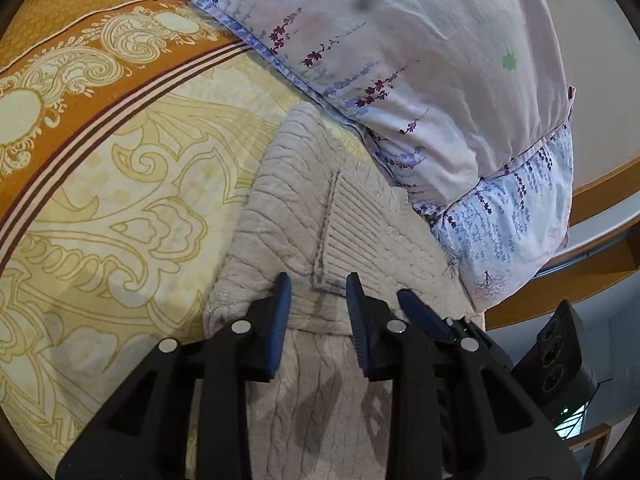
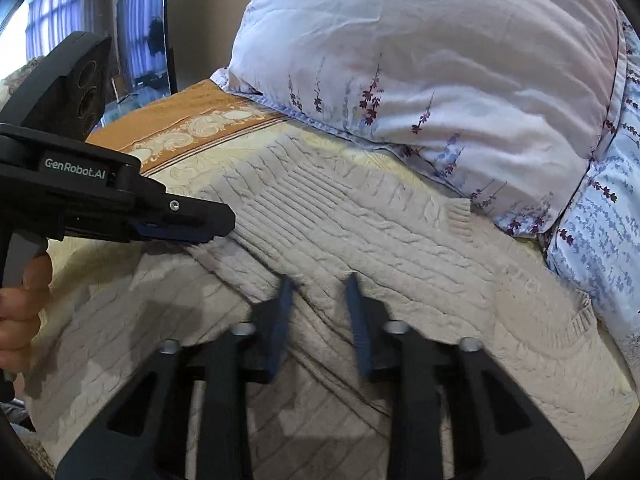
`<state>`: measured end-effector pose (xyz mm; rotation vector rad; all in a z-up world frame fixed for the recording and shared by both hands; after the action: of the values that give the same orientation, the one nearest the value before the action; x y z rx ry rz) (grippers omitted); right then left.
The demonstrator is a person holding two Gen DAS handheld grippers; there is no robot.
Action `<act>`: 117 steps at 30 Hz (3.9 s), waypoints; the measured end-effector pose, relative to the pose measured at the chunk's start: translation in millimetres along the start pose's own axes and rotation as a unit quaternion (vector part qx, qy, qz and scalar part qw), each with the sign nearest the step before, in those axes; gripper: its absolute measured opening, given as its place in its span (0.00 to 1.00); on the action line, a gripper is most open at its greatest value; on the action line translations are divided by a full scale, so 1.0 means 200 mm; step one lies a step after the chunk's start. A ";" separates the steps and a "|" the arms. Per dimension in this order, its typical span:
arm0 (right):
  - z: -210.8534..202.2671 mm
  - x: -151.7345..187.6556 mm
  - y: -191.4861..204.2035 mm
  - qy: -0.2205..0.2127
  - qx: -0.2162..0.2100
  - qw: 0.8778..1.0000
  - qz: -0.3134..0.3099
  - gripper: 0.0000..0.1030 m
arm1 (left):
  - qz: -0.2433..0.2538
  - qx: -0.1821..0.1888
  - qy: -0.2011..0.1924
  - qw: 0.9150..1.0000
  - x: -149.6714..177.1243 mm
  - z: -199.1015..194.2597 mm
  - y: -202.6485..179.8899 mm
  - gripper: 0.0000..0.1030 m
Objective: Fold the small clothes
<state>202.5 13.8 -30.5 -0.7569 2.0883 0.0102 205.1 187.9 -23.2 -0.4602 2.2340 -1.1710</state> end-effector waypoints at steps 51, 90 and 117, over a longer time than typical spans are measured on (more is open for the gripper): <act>-0.37 0.91 -1.20 0.065 0.058 0.848 0.523 0.11 | 0.089 0.022 0.020 0.996 0.15 -0.20 -0.20 0.60; -0.99 1.77 -0.72 0.075 -0.164 0.885 0.428 0.38 | 0.131 0.138 0.165 0.968 1.11 -0.53 0.07 0.41; -1.29 1.13 -0.85 -0.159 0.118 0.937 0.288 0.07 | 0.243 0.063 0.006 0.968 0.58 -0.60 -0.38 0.06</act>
<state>4.2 -310.9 1.1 0.0233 1.8832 0.1878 43.0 159.4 57.6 0.1434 2.0974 -1.0376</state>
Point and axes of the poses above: each gripper's, at about its wrist camera, not at the fingertips, and z roughly the way its jaws point, y to its left, x to its underside, the point moved 2 cm from there along z, roughly the way its jaws point, and after that the axes turned 13 degrees about x, right-handed, at the moved point
